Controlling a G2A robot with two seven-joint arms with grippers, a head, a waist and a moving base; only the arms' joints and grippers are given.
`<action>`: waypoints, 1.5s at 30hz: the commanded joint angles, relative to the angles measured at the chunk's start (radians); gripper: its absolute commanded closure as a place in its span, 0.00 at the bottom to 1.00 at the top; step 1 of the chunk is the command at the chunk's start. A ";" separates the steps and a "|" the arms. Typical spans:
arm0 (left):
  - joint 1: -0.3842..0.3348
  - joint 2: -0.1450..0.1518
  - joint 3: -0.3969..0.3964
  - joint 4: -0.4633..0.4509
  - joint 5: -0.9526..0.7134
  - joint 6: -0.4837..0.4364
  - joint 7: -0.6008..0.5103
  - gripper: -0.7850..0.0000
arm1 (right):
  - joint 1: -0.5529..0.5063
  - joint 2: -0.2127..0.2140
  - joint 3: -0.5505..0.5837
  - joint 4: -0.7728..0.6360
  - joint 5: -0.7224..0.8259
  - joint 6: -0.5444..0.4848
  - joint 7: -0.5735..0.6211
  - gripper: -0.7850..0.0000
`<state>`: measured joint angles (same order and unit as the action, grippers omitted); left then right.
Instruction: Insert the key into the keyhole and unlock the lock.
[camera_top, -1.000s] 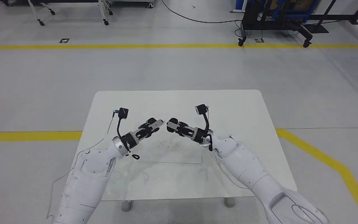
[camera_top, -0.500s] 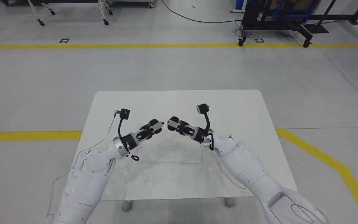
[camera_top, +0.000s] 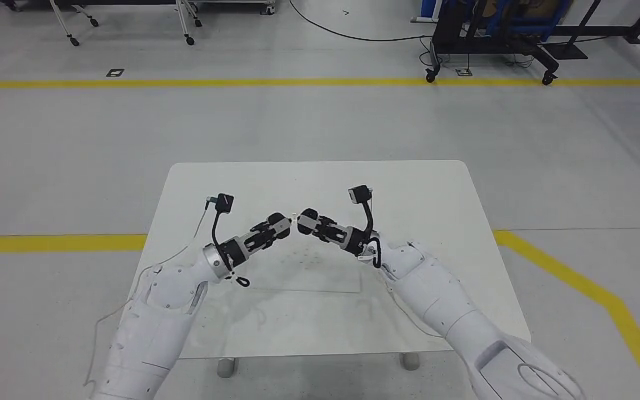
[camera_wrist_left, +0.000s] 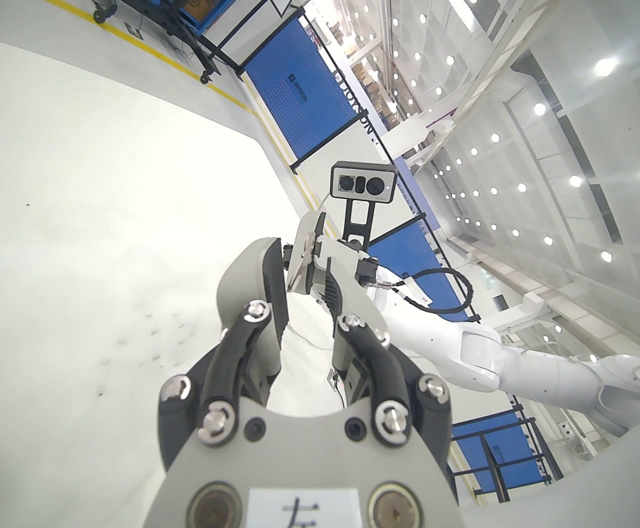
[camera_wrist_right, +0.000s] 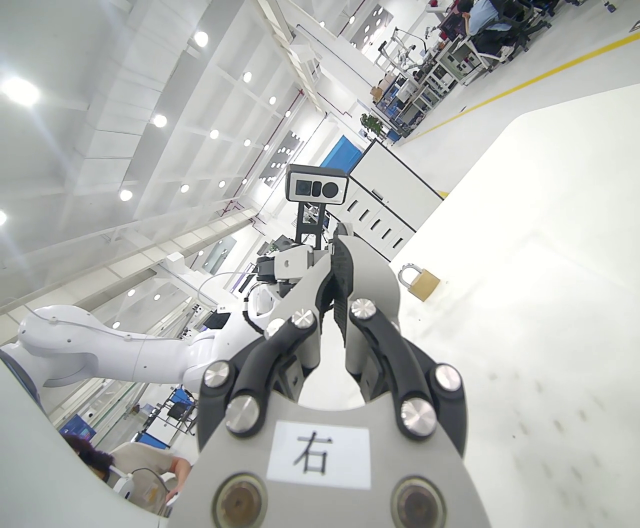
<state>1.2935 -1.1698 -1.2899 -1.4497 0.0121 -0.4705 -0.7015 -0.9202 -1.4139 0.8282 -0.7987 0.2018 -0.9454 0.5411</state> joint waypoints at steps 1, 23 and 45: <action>-0.001 0.001 0.001 -0.001 0.009 0.000 0.003 0.96 | 0.001 -0.001 0.001 0.004 -0.003 -0.002 0.000 1.00; -0.009 0.015 -0.011 0.012 -0.043 -0.050 -0.054 1.00 | -0.003 0.011 0.027 -0.010 0.067 -0.009 0.127 0.64; -0.036 0.027 0.025 0.031 -0.007 -0.097 -0.100 1.00 | 0.021 0.001 0.009 0.010 0.143 0.019 0.228 1.00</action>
<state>1.2587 -1.1429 -1.2665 -1.4205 0.0038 -0.5687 -0.8032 -0.8998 -1.4123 0.8378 -0.7908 0.3426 -0.9259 0.7660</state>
